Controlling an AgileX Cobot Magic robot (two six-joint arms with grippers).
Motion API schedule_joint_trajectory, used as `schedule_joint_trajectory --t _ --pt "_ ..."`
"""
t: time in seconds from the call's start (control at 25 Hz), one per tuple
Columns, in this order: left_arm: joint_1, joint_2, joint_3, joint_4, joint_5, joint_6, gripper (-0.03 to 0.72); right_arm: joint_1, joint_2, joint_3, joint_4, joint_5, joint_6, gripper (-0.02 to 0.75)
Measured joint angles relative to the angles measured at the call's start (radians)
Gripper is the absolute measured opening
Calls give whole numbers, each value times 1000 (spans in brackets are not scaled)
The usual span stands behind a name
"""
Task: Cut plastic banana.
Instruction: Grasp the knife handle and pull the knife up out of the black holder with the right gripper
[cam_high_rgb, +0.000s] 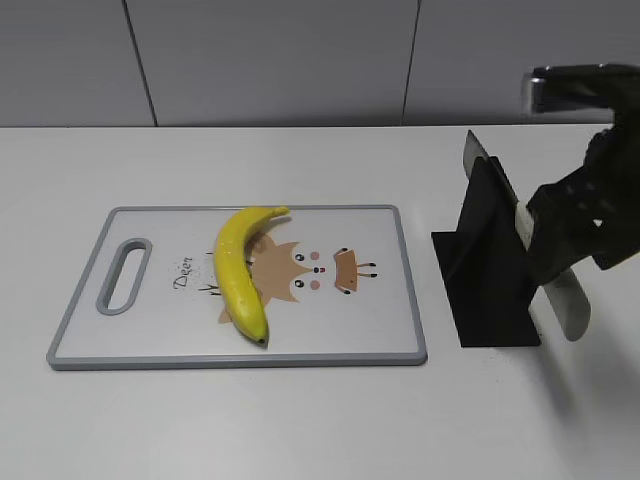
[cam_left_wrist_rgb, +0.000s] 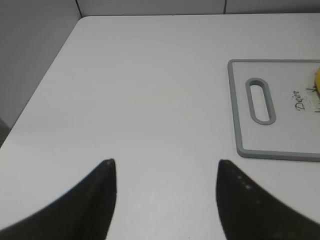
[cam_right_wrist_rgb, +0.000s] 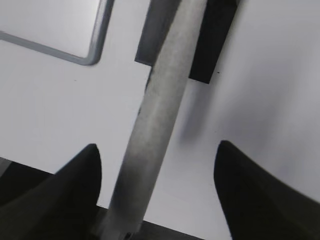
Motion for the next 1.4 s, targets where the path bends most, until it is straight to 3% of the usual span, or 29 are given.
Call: schedule_joint_trajectory --t 0.32,0.44,0.56,0.68,1.4 --pt "0 0 0 0 0 0 594 0 148 0 -7 -18 13 543" --pt "0 0 0 0 0 0 593 0 157 0 -7 -33 18 507" --pt "0 0 0 0 0 0 590 0 157 0 2 -34 20 393" --pt "0 0 0 0 0 0 589 3 157 -1 20 -33 42 221" --pt "0 0 0 -1 0 0 574 2 -110 -1 43 -66 32 183"
